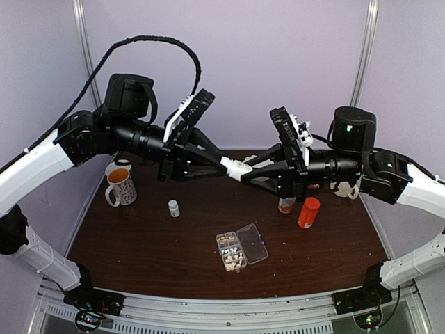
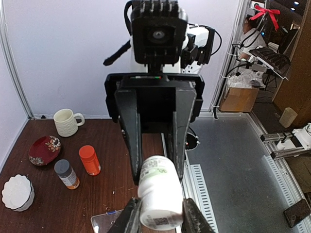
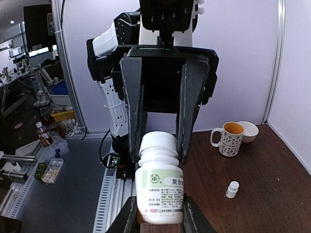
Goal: Sort the pills into containers
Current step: Screw the lid of the pill bottle onto the pill bottle.
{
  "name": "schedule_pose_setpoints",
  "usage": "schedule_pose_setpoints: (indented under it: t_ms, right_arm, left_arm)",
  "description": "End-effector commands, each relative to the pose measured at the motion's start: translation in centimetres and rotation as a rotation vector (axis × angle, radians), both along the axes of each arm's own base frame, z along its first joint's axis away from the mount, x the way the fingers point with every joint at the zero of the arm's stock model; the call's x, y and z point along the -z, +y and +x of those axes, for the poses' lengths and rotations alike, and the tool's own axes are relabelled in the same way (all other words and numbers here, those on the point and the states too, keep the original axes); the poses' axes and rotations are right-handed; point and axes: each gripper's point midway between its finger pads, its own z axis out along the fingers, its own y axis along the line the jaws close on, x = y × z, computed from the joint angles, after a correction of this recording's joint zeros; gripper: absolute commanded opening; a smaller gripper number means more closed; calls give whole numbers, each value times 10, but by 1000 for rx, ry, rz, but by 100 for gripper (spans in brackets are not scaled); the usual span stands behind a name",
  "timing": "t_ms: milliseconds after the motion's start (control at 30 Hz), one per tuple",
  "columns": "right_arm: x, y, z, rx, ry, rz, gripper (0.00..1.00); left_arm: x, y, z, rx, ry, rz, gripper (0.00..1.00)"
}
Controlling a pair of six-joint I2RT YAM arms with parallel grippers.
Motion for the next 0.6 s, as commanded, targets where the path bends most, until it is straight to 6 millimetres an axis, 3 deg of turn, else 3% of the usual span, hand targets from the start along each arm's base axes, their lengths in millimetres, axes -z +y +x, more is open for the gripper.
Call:
schedule_pose_setpoints:
  t_ms: [0, 300, 567]
  right_arm:
    - [-38, 0, 2, 42, -199, 45, 0]
    - [-35, 4, 13, 146, -289, 5, 0]
    - [-27, 2, 19, 219, -341, -1, 0]
  left_arm:
    - [41, -15, -3, 11, 102, 140, 28]
    - [50, -22, 6, -26, 136, 184, 27]
    - [44, -25, 5, -17, 169, 174, 22]
